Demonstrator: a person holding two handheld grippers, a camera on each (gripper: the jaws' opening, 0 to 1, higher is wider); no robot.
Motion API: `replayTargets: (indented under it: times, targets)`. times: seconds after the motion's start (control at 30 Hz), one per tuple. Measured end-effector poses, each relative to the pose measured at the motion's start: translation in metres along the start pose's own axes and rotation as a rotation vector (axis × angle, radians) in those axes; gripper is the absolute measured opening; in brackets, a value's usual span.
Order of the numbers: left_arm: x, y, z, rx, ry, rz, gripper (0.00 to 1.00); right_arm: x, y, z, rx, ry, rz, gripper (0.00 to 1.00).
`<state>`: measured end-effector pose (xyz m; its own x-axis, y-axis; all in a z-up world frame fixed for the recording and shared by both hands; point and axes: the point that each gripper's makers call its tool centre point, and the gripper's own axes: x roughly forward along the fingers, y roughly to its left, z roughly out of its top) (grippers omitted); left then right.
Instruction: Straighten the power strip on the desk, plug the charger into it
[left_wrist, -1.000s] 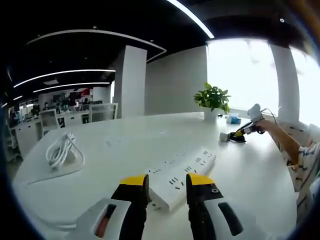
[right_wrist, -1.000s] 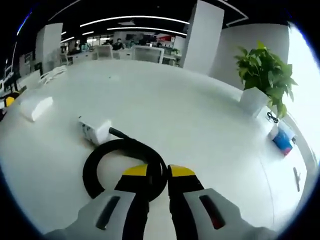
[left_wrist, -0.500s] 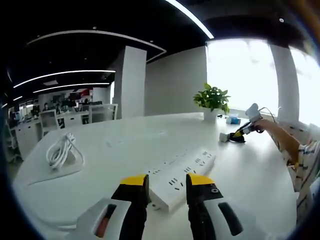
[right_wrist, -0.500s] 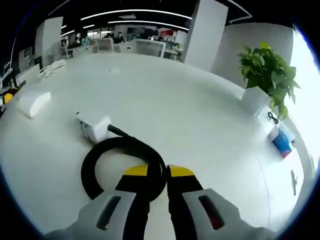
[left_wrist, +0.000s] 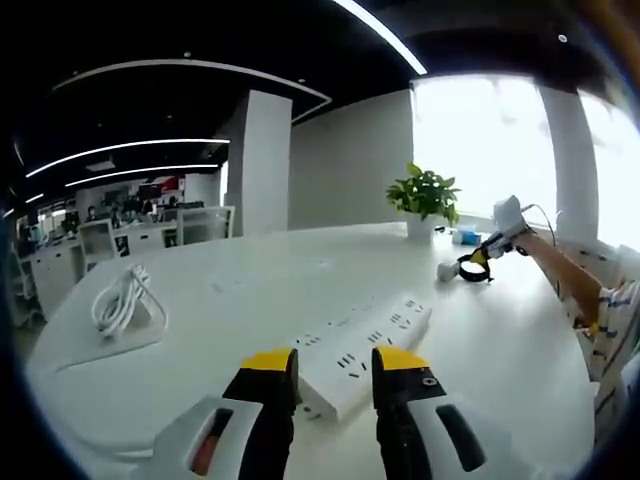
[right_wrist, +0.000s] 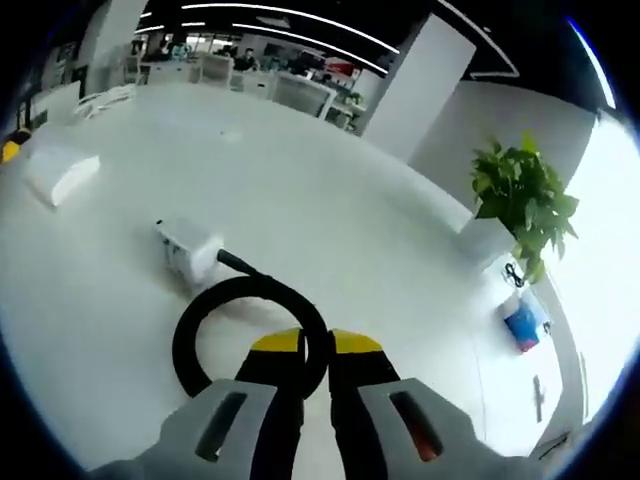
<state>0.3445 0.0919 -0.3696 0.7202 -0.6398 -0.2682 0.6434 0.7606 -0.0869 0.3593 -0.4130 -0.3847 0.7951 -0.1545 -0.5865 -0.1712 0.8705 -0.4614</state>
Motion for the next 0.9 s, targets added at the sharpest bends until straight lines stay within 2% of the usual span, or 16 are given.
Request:
replayTargets:
  times: [0.23,0.5,0.67,0.9]
  targets:
    - [0.000,-0.005,-0.002,0.003,0.002,-0.007,0.30,-0.023,0.008,0.027,-0.040,-0.047,-0.060,0.05]
    - [0.005,-0.010,-0.007,0.014,0.013,-0.014,0.30,-0.045,0.030,0.063,-0.187,-0.075,-0.162,0.04]
    - [0.008,-0.017,-0.009,0.042,0.026,-0.027,0.30,-0.049,0.047,0.080,-0.217,-0.060,-0.176,0.04]
    - [0.013,-0.023,-0.007,0.076,0.026,-0.044,0.30,-0.058,0.064,0.103,-0.246,-0.082,-0.179,0.03]
